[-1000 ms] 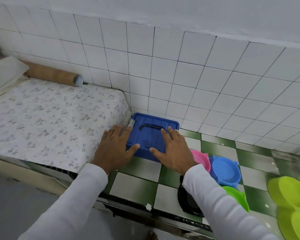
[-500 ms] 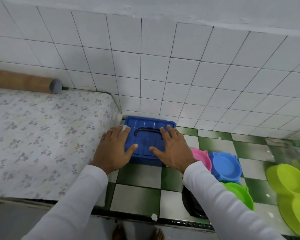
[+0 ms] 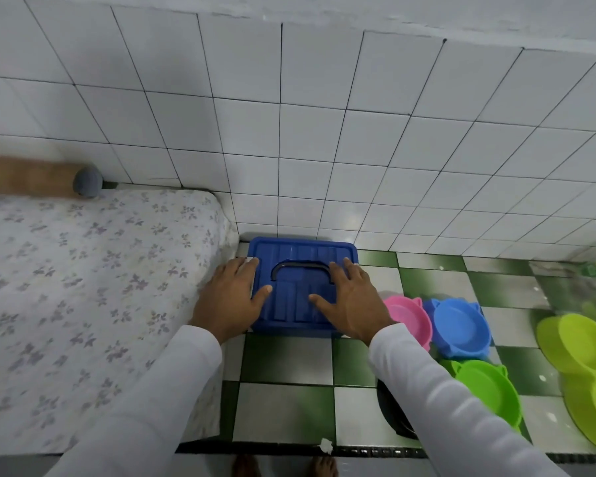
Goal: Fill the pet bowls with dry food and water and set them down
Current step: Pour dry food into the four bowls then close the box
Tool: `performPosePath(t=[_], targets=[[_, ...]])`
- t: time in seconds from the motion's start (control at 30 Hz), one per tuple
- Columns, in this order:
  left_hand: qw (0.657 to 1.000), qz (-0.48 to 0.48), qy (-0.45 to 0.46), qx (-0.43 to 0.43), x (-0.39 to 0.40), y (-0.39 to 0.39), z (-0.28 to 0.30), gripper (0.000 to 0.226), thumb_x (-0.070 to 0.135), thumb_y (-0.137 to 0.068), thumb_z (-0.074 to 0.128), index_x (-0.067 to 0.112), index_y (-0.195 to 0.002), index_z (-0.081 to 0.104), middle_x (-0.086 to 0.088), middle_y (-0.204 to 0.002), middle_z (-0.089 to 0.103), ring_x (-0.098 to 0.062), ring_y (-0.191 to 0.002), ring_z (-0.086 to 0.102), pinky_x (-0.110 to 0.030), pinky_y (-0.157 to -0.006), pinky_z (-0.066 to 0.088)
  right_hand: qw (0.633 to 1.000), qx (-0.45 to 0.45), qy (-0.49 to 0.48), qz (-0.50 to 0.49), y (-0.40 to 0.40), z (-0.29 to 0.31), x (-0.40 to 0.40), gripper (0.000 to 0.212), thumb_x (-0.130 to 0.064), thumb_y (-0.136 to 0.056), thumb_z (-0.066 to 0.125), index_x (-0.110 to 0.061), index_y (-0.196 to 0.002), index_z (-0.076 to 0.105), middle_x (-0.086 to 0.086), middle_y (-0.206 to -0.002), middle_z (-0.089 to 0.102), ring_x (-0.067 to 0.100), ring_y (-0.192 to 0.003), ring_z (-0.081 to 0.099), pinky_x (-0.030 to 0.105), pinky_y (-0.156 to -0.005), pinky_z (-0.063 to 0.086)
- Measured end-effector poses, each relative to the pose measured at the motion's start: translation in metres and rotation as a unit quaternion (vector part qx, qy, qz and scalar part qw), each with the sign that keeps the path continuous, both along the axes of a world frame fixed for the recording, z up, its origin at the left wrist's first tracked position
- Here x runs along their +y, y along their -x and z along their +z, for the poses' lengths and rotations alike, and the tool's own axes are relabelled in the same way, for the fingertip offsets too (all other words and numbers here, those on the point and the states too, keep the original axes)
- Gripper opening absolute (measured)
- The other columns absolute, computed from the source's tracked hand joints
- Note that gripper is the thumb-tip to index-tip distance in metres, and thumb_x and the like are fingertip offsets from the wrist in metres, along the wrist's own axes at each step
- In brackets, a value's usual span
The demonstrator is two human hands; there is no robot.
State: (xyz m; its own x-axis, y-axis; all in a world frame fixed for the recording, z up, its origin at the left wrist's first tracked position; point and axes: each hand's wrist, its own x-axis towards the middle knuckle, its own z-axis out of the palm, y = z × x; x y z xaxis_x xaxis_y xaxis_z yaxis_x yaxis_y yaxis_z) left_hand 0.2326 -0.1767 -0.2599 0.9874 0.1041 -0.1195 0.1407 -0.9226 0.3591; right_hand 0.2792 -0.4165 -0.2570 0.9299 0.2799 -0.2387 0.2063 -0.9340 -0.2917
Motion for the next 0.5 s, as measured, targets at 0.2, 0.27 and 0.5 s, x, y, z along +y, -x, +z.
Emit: performPosePath(t=[0.2,0.27,0.5], targets=[[0.999,0.02,0.006,0.026,-0.001,-0.007,-0.017,0.06,0.045,-0.105,0.048,0.017,-0.157,0.036,-0.008,-0.157,0.042,-0.029,-0.142,0.042,-0.043,-0.117,0.036,1.0,0.018,0.013,-0.02,-0.007,-0.016,0.0,0.074,-0.062,-0.1,0.042,-0.016,-0.157,0.026,0.012,-0.167,0.012,0.035,-0.153,0.012,0.051,-0.121,0.029],[0.999,0.023,0.006,0.023,-0.003,-0.009,-0.019,0.054,0.04,-0.106,0.049,0.014,-0.153,0.043,-0.009,-0.149,0.05,-0.028,-0.134,0.049,-0.039,-0.112,0.04,0.999,0.025,0.019,-0.033,-0.009,-0.018,0.0,0.066,-0.055,-0.102,0.042,-0.014,-0.153,0.031,0.014,-0.166,0.015,0.038,-0.15,0.018,0.053,-0.117,0.035],[0.998,0.069,-0.005,-0.002,-0.009,-0.024,-0.022,0.025,0.023,-0.103,0.057,0.007,-0.121,0.063,-0.011,-0.12,0.06,-0.026,-0.104,0.059,-0.027,-0.084,0.04,0.995,0.01,0.015,-0.097,-0.021,-0.033,-0.002,0.033,-0.013,-0.097,0.051,-0.006,-0.13,0.053,0.017,-0.136,0.046,0.036,-0.122,0.047,0.045,-0.097,0.045]])
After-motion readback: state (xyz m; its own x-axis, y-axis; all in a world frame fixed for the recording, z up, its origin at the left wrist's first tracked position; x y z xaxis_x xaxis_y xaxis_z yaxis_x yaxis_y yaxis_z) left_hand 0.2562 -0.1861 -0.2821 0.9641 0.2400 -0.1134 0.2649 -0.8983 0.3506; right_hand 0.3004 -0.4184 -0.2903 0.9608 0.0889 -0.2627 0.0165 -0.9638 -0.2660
